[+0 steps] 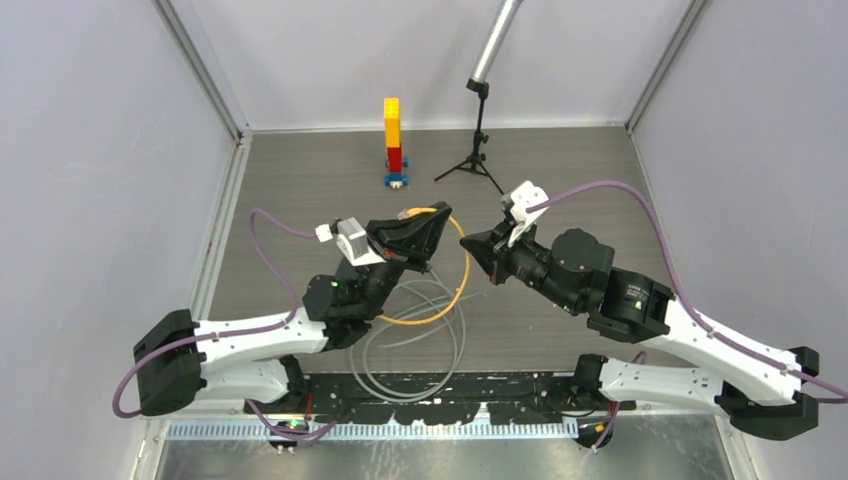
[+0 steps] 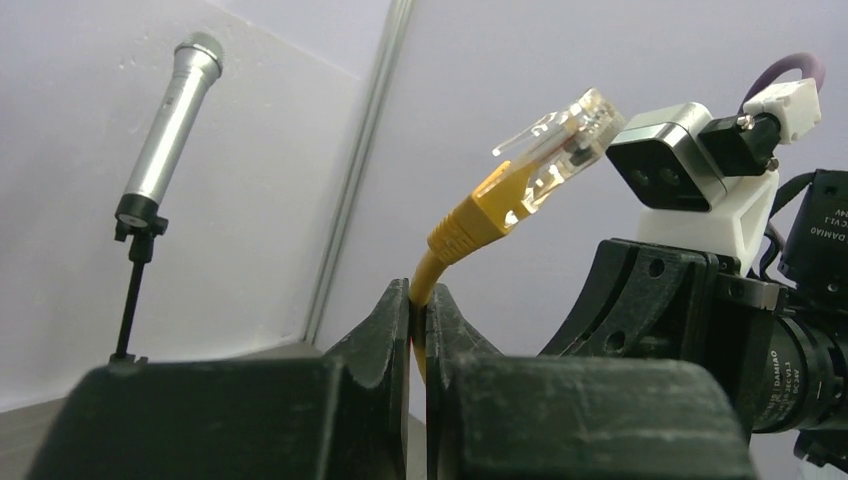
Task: Insert the plug into the switch port
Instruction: Pick up the connector from the center of the board.
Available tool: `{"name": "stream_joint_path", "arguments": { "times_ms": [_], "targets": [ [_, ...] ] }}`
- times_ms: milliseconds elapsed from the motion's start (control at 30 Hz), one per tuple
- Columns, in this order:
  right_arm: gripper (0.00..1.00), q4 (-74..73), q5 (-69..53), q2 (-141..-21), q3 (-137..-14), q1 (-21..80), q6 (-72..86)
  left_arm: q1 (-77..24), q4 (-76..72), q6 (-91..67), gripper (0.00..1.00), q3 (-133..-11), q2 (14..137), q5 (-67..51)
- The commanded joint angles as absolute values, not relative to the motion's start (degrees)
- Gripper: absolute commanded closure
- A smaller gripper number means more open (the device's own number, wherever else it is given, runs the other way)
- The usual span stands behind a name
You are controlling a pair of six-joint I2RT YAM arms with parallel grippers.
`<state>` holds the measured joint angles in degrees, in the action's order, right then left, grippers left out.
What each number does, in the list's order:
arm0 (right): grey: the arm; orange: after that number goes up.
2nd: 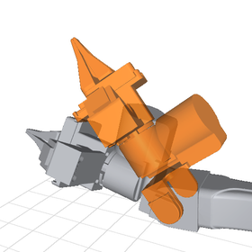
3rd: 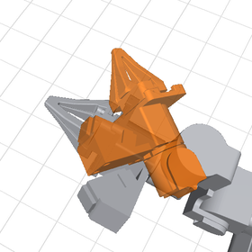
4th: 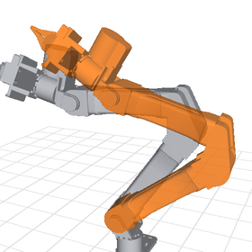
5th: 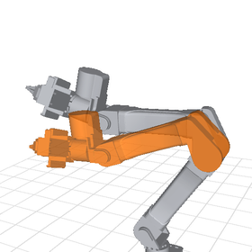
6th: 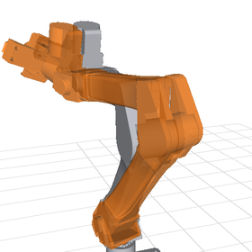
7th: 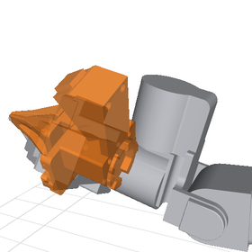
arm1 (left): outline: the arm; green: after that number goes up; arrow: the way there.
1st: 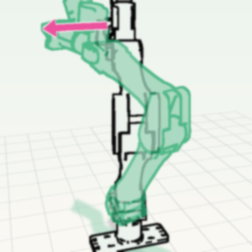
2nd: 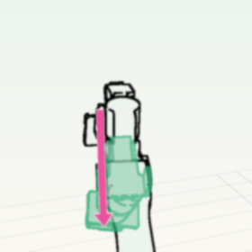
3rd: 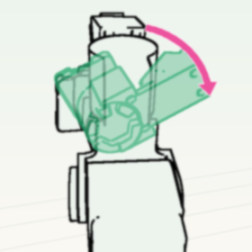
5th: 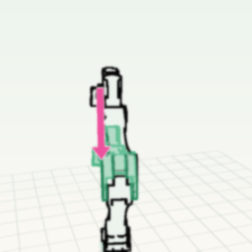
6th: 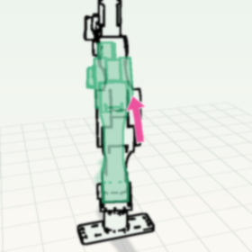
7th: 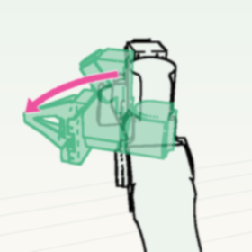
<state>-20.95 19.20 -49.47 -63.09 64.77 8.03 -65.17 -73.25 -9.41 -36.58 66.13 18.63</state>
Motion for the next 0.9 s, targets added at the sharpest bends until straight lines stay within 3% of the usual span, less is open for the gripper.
{"name": "stream_joint_path", "arguments": {
  "times_ms": [0, 33, 67, 133, 267, 333, 567, 867],
  "targets": [
    [0.99, -20.02, 17.11, -47.37, -62.08, 65.04, 8.76, -64.88, -73.18, -6.24, 1.0, -38.29, 63.64, 17.77],
    [0.99, -20.2, 16.65, -46.96, -61.91, 64.96, 8.22, -64.9, -72.52, -5.67, 1.0, -38.13, 63.18, 16.69],
    [0.93, -20.6, 16.39, -46.6, -61.88, 64.97, 7.85, -64.9, -71.97, -4.89, 1.0, -37.84, 62.68, 15.37],
    [0.68, -21.52, 16.6, -45.5, -61.92, 65.03, 7.17, -64.94, -70.17, -3.82, 1.0, -37.33, 61.39, 12.54],
    [0.33, -22.31, 12.82, -41.5, -61.11, 65.03, 4.62, -64.95, -63.43, -2.46, 1.0, -36.05, 56.12, 3.96],
    [0.28, -21.99, 8.12, -38.9, -60.23, 65.0, 2.72, -64.94, -59.45, -2.47, 1.0, -35.87, 53.22, -3.26],
    [0.23, -15.32, -14.4, -32.75, -55.22, 64.98, -4.97, -64.9, -46.27, -5.17, 1.0, -38.75, 46.12, -27.86],
    [0.19, -8.07, -25.85, -38.35, -56.12, 65.01, -3.0, -64.95, -45.49, -7.26, 1.0, -41.88, 47.45, -42.76]
  ]
}}
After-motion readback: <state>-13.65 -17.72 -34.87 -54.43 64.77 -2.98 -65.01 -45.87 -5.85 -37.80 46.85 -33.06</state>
